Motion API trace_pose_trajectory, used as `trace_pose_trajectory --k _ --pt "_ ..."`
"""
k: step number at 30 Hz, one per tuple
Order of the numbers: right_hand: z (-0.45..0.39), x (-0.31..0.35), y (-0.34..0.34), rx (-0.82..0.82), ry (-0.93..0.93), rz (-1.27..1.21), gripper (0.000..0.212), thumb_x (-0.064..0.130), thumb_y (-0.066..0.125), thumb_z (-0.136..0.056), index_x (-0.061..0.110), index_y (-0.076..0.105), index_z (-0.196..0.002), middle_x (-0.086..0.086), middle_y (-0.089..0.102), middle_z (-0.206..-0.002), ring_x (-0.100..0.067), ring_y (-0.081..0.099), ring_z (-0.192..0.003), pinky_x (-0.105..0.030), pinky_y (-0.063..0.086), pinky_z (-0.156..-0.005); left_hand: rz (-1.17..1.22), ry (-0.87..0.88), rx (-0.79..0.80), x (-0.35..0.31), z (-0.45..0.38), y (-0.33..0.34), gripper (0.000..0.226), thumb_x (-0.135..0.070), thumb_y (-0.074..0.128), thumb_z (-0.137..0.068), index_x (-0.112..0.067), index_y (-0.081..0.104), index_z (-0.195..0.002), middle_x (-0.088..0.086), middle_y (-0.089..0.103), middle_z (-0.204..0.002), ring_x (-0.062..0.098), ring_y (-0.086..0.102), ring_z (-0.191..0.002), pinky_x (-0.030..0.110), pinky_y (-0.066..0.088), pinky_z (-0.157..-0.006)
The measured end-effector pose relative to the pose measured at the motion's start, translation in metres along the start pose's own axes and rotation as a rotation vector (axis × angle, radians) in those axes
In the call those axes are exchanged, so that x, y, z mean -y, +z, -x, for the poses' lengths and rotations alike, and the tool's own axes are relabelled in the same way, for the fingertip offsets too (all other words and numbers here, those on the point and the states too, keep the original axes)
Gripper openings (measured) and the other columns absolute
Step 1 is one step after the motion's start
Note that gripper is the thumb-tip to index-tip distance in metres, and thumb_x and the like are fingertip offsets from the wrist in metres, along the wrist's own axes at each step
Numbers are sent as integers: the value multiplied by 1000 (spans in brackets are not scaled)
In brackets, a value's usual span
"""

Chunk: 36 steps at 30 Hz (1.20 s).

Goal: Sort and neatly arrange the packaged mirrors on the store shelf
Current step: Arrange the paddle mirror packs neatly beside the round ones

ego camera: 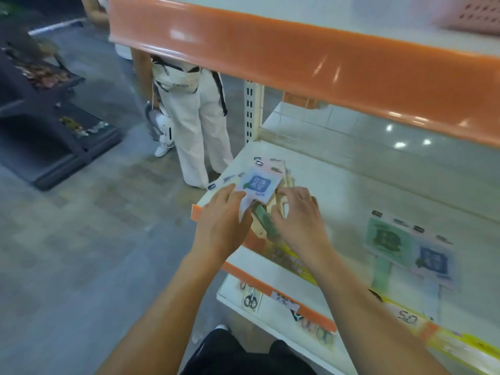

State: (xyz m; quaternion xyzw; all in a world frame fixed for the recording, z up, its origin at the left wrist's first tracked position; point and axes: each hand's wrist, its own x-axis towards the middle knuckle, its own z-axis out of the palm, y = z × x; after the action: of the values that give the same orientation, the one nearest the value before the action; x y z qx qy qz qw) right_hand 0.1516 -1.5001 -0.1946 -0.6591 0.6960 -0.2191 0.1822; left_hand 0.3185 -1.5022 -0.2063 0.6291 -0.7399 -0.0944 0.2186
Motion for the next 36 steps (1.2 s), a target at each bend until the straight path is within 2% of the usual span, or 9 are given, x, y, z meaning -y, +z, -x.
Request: trace_pose_trajectory --k 3,5,9,18,22,29,31,33,36 --pt "-20 23 18 -47 15 41 44 32 55 -91 18 52 -132 -6 47 -133 -28 45 -120 -34 35 -101 19 23 7 27 -16 -9 37 -34 51 -87 -13 61 -117 7 53 -134 30 55 -117 42 51 -83" --pt "-32 36 29 -75 37 71 45 34 54 -90 19 51 -132 -7 45 -136 -30 44 -121 -36 35 -104 34 67 23 42 -27 -12 48 -42 41 -84 -12 61 -115 8 54 -131 30 55 -115 41 50 -80" --pt "-48 56 46 -100 114 70 53 44 56 -87 23 47 -135 -6 35 -143 -33 36 -125 -44 36 -107 75 96 45 66 -44 -16 62 -49 30 -80 -11 60 -119 8 54 -130 27 54 -117 41 50 -84" --pt "-78 75 73 -40 312 204 70 61 51 -83 24 37 -141 -12 24 -151 -42 30 -128 -50 33 -106 121 103 103 92 -63 -16 57 -46 33 -82 -10 59 -117 11 53 -131 29 53 -120 41 49 -90" --pt "-83 78 76 -16 314 259 62 56 54 -83 21 45 -132 -13 30 -145 -45 34 -122 -52 37 -100 138 104 101 95 -68 -15 59 -47 31 -82 -8 60 -115 11 54 -129 30 53 -119 41 50 -87" --pt "-85 78 72 -3 303 232 55 52 57 -80 20 49 -124 -11 44 -130 -37 43 -110 -43 39 -89 130 117 111 100 -77 -11 47 -40 41 -86 -9 58 -118 11 53 -131 30 53 -119 41 50 -88" --pt "-86 75 71 -25 295 206 58 56 55 -76 21 50 -122 -9 47 -129 -36 45 -110 -42 38 -90 139 132 111 97 -80 -11 47 -42 43 -89 -9 58 -119 10 52 -131 29 52 -119 39 49 -89" --pt "-86 72 69 -43 308 174 62 59 56 -74 23 51 -124 -7 47 -130 -36 44 -111 -41 37 -94 153 146 104 92 -83 -10 38 -32 54 -89 -9 58 -119 8 52 -131 28 53 -117 37 46 -88" --pt "-82 68 58 -77 304 143 61 57 59 -74 23 52 -124 -6 47 -129 -34 43 -107 -41 39 -95 149 169 111 85 -87 -10 35 -24 59 -87 -10 57 -120 6 52 -130 26 53 -115 35 44 -88"
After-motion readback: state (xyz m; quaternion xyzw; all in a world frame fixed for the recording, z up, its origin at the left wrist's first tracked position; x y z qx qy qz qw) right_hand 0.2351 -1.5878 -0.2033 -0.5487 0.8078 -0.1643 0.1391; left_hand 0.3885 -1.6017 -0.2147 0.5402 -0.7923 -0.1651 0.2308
